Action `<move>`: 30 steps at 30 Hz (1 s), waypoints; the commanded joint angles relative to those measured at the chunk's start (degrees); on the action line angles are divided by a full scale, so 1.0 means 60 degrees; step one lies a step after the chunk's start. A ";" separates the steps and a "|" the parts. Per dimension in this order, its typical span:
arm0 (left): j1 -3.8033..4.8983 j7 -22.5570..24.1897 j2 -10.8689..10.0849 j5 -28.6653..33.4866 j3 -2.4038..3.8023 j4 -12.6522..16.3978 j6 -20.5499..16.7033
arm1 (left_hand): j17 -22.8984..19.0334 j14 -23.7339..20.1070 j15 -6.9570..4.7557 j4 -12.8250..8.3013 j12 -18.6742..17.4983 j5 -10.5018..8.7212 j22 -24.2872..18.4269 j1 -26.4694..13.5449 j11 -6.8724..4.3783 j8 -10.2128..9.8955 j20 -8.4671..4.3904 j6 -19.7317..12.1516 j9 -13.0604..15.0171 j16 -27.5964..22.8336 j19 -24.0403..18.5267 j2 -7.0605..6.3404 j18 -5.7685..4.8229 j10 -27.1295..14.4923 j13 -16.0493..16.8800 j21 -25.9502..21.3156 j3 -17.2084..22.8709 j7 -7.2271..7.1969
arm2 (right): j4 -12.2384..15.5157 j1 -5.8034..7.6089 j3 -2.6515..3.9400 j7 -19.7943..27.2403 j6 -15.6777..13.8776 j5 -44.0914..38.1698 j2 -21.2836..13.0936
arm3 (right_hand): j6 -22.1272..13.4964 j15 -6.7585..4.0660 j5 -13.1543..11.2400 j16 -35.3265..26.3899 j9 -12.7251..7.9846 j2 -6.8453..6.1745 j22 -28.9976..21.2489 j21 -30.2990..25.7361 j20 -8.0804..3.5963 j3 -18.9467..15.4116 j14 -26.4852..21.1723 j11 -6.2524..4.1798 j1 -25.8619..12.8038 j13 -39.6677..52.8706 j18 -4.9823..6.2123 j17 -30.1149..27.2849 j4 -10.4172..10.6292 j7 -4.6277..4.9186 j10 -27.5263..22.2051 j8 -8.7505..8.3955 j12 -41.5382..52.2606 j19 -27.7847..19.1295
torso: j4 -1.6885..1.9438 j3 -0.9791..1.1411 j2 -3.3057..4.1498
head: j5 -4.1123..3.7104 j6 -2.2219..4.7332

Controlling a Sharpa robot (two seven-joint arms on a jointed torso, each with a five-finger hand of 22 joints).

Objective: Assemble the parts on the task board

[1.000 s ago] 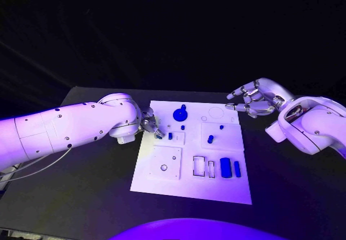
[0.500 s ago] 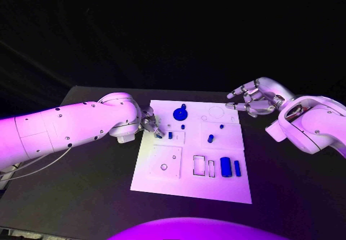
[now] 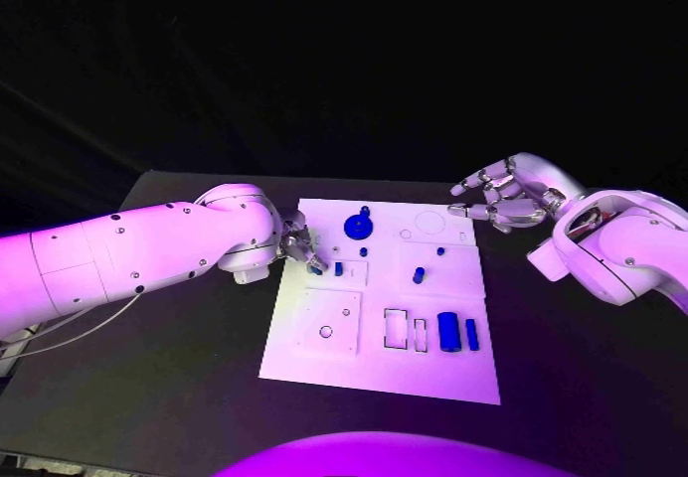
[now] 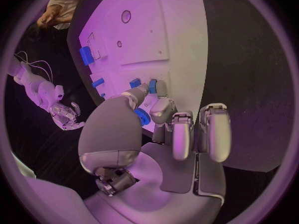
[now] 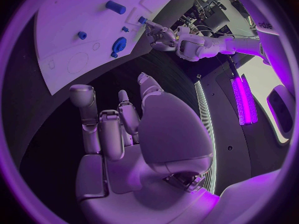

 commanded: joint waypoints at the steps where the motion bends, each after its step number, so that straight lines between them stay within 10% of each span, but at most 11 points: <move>1: -0.0003 -0.0285 0.0027 -0.0173 0.0007 0.0028 0.0105 | 0.2513 0.1004 -0.0064 0.0014 0.0055 0.0022 0.1250 0.0045 -0.0013 0.0042 -0.0048 0.0061 0.0010 0.0024 0.0414 -0.0067 -0.0082 0.0080 0.0020 0.0056 -0.0086 -0.0005 | 0.0000 -0.0006 0.0000 0.0070 0.0074 -0.0076 0.0014 | 0.0021 -0.0056 0.0036 -0.0035 0.0017 0.0078 -0.0005 -0.0064 -0.0013 -0.0074 0.0390 -0.0018 0.0009 -0.0006 0.0143 0.0608 0.0009 -0.0025 -0.0058 0.0048 -0.0038 -0.0040 | 0.0006 0.0001 -0.0002 | 0.0006 0.0002; 30: -0.0003 -0.0304 0.0080 -0.0362 0.0011 0.0039 0.0366 | 0.2513 0.1004 -0.0079 0.0158 0.0146 0.0023 0.1307 0.0038 -0.0024 0.0028 -0.0067 0.0133 -0.0002 0.0024 0.0439 -0.0086 -0.0095 0.0125 0.0075 0.0087 -0.0399 -0.0018 | 0.0002 -0.0006 0.0000 0.0073 0.0076 -0.0076 0.0009 | 0.0017 -0.0056 0.0039 -0.0036 0.0017 0.0083 -0.0003 -0.0068 -0.0014 -0.0080 0.0390 -0.0018 0.0004 -0.0011 0.0143 0.0606 0.0018 -0.0025 -0.0060 0.0051 -0.0041 -0.0037 | -0.0001 0.0007 0.0006 | -0.0008 -0.0030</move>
